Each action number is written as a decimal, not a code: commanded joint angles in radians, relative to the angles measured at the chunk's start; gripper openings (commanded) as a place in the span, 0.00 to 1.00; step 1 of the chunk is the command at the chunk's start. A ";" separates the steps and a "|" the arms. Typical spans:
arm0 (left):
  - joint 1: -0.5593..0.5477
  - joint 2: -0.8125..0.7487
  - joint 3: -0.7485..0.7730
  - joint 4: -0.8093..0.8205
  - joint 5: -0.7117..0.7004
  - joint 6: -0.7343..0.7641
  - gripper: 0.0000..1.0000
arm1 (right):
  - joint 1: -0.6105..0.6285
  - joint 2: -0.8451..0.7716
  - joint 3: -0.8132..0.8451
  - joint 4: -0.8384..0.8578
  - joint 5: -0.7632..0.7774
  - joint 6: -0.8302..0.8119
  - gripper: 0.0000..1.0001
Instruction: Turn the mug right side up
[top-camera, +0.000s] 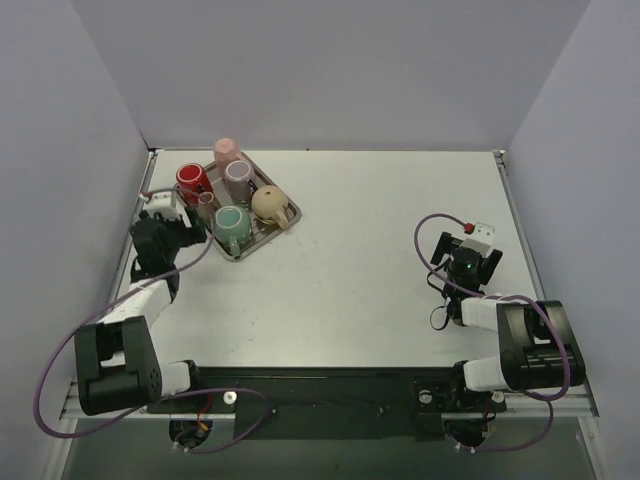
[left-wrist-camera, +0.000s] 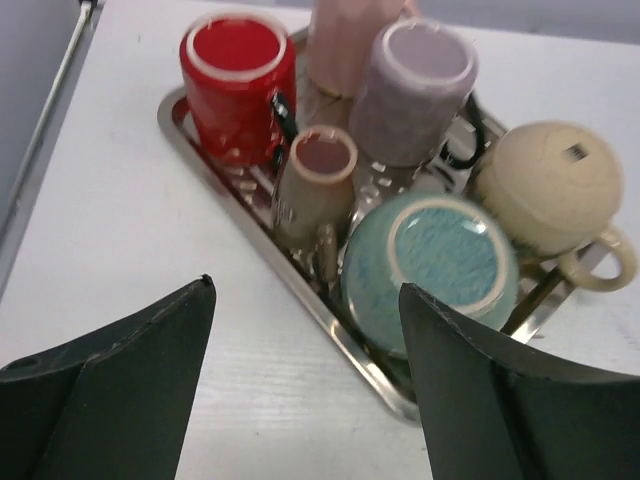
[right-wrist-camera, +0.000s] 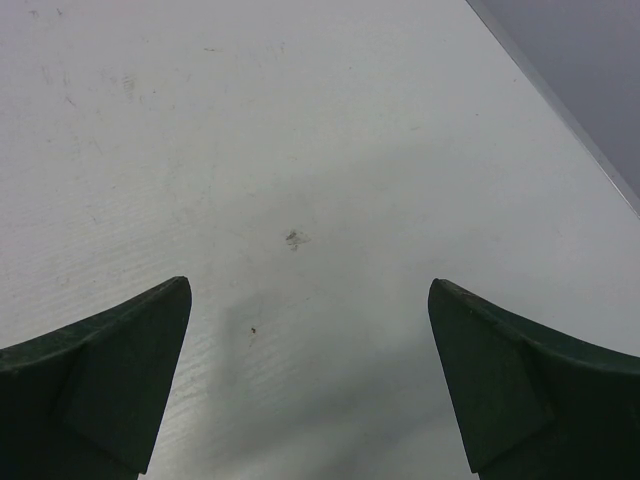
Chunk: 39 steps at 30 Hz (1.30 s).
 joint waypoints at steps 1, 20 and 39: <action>0.024 -0.109 0.301 -0.613 0.249 0.047 0.82 | -0.005 -0.015 0.007 0.046 -0.004 0.003 1.00; -0.339 0.181 0.440 -0.731 -0.418 -0.153 0.66 | -0.005 -0.015 0.007 0.046 -0.005 0.003 1.00; -0.270 0.040 0.468 -0.829 -0.219 -0.115 0.00 | -0.005 -0.016 0.005 0.047 -0.004 0.003 1.00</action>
